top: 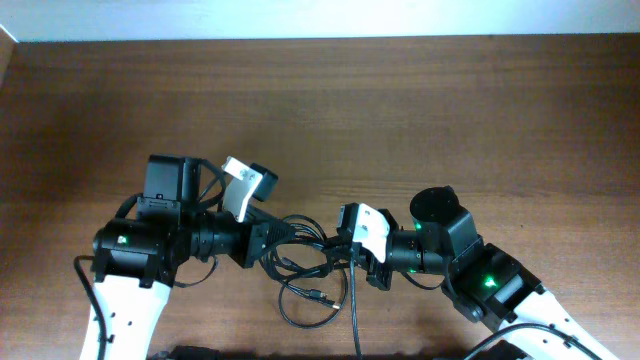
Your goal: Untangle cables
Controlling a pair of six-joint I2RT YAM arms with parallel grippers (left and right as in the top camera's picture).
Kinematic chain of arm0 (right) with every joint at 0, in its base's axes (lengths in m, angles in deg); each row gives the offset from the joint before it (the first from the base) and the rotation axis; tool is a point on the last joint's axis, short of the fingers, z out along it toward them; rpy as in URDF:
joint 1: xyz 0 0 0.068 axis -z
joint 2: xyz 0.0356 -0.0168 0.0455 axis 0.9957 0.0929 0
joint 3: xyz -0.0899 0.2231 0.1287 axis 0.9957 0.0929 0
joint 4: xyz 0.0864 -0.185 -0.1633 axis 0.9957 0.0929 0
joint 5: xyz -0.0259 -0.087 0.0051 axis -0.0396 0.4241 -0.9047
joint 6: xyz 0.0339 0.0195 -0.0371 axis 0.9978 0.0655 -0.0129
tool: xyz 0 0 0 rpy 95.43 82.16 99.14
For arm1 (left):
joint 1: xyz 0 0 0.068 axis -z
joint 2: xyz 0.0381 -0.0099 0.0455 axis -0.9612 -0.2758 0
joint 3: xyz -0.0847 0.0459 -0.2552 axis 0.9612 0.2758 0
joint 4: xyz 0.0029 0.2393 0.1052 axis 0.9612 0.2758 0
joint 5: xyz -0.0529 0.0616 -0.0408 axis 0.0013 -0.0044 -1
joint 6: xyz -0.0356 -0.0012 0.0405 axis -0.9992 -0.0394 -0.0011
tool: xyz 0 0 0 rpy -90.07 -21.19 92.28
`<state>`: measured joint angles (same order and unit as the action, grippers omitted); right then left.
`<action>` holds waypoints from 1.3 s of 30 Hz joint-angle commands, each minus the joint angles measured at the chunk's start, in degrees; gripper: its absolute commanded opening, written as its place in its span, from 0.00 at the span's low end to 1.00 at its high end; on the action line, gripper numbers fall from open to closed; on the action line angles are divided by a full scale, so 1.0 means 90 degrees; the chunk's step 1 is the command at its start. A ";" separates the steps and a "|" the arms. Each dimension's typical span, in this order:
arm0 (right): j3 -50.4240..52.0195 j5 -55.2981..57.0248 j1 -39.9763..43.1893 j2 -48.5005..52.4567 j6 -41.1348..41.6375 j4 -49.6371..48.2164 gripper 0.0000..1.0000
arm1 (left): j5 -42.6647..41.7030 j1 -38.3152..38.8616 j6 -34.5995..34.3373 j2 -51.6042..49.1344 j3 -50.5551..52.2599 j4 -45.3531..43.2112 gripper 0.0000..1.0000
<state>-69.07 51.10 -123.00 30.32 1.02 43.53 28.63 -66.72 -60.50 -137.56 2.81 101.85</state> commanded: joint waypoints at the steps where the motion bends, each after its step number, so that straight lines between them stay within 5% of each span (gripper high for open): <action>1: -0.0039 -0.0185 -0.0032 0.0049 0.0066 0.0199 0.04 | -0.0236 -0.0017 -0.0641 0.0007 -0.0022 -0.0432 0.00; 7: -0.0039 -0.0182 -0.0032 0.0051 0.0066 0.1860 0.04 | -0.0233 -0.0095 -0.1523 0.0010 -0.0022 -0.1195 0.00; 13: -0.0039 -0.0493 -0.0032 0.0051 0.0063 0.1970 0.04 | -0.0238 -0.1173 -0.2968 0.0010 -0.0022 -0.1406 0.00; 18: -0.0034 -0.0491 -0.0032 0.0053 0.0063 0.1996 0.05 | -0.0238 -0.1384 -0.2963 0.0010 -0.0022 -0.1343 0.00; 19: -0.0034 -0.0488 -0.0032 0.0053 0.0063 0.1967 0.13 | -0.0240 -0.1384 -0.2963 0.0010 -0.0022 -0.1343 0.00; 20: -0.0034 -0.0466 -0.0032 0.0051 0.0063 0.1923 0.53 | -0.0267 -0.1372 -0.2926 0.0010 -0.0022 -0.1248 0.00; 21: -0.0034 -0.0464 -0.0032 0.0051 0.0063 0.1897 0.69 | -0.0306 -0.1358 -0.2807 0.0010 -0.0022 -0.1224 0.00; 22: -0.0034 -0.0459 -0.0032 0.0051 0.0063 0.1804 0.99 | -0.0483 -0.1319 -0.2528 0.0010 -0.0022 -0.1200 0.00; 28: -0.0034 0.0619 -0.0032 0.0051 0.0066 0.0988 0.99 | -0.0736 -0.1224 -0.1161 0.0010 -0.0022 -0.0240 0.00; 39: -0.0034 0.0010 -0.0032 0.0760 0.0063 0.0821 0.99 | -0.1564 -0.1224 -0.0787 0.0010 -0.0022 -0.0104 0.00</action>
<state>-69.24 53.37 -123.02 36.85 1.80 51.14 17.07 -77.91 -68.50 -137.58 3.03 100.87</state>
